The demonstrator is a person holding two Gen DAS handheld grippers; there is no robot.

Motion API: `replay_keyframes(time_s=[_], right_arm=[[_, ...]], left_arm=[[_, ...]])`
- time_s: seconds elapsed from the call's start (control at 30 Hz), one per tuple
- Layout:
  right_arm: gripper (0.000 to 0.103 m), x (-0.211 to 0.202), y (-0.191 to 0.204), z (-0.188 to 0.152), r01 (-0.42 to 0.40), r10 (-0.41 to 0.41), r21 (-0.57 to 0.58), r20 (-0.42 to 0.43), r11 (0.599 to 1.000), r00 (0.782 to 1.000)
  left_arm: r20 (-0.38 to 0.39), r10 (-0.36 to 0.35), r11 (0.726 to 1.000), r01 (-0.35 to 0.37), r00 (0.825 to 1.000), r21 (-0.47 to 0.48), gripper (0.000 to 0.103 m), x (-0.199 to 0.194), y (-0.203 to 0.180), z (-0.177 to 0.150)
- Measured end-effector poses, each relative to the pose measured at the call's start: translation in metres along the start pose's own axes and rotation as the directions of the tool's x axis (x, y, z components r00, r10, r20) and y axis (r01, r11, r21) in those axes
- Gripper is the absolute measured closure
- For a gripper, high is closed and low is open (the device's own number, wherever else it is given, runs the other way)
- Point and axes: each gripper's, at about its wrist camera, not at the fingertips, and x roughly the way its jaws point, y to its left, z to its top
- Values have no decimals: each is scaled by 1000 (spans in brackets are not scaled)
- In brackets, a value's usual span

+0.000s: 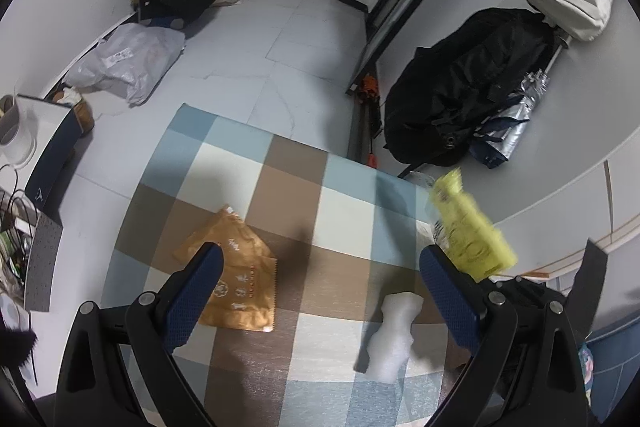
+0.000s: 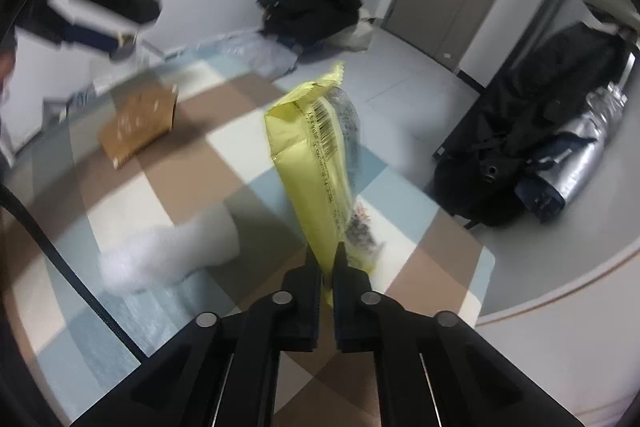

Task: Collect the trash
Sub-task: 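Lift the yellow bag off the table with the right tool, then grasp the white foam block with the left tool while the right tool holds the yellow bag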

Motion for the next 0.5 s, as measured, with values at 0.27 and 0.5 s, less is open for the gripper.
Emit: replay_keyframes(time_s=[0.27, 0.5], right_arm=[[100, -26, -41, -1, -151, 134, 271, 78, 951, 988], [100, -38, -72, -10, -180, 148, 402, 110, 898, 983]], left_arm=[[-98, -50, 997, 55, 994, 58, 6, 23, -18, -15], [-160, -7, 987, 33, 987, 160, 6, 47, -44, -39]])
